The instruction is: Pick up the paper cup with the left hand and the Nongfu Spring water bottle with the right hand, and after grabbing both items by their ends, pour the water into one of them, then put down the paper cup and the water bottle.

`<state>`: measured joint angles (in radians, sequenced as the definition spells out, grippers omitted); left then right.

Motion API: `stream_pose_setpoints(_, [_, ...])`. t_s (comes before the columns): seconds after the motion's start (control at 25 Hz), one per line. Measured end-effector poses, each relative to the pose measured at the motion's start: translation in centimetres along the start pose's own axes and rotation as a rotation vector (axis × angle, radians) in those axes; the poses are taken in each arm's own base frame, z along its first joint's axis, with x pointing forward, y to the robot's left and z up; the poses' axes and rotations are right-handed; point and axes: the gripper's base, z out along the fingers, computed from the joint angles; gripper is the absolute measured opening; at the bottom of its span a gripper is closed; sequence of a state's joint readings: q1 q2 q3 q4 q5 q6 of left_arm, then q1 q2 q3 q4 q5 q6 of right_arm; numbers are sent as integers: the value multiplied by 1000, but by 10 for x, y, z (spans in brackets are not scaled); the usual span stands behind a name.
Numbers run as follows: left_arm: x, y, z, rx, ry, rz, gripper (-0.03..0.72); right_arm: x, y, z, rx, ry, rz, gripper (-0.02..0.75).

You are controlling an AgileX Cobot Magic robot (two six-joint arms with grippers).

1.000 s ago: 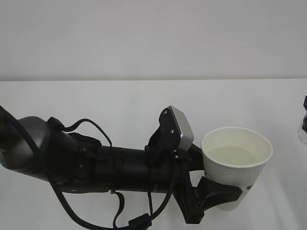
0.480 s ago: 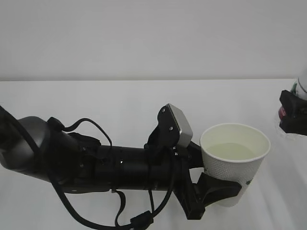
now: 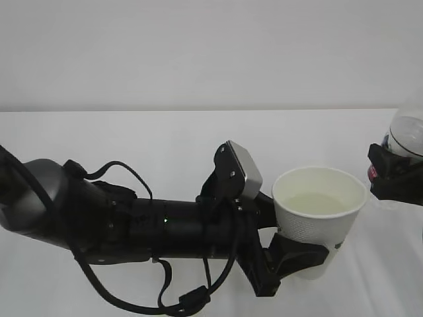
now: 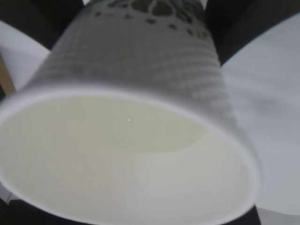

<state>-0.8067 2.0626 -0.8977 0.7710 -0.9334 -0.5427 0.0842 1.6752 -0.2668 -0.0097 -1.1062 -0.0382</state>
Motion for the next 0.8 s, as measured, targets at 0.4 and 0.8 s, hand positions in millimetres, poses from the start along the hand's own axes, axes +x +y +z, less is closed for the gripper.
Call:
stream_pose_setpoints(0.4, [-2, 13, -5, -58, -23, -14, 495, 4, 0, 1, -4, 14, -1, 484])
stream_pose_setpoints(0.8, [-2, 15, -7, -65, -22, -13, 495, 13, 1, 17, -6, 49, 36, 484])
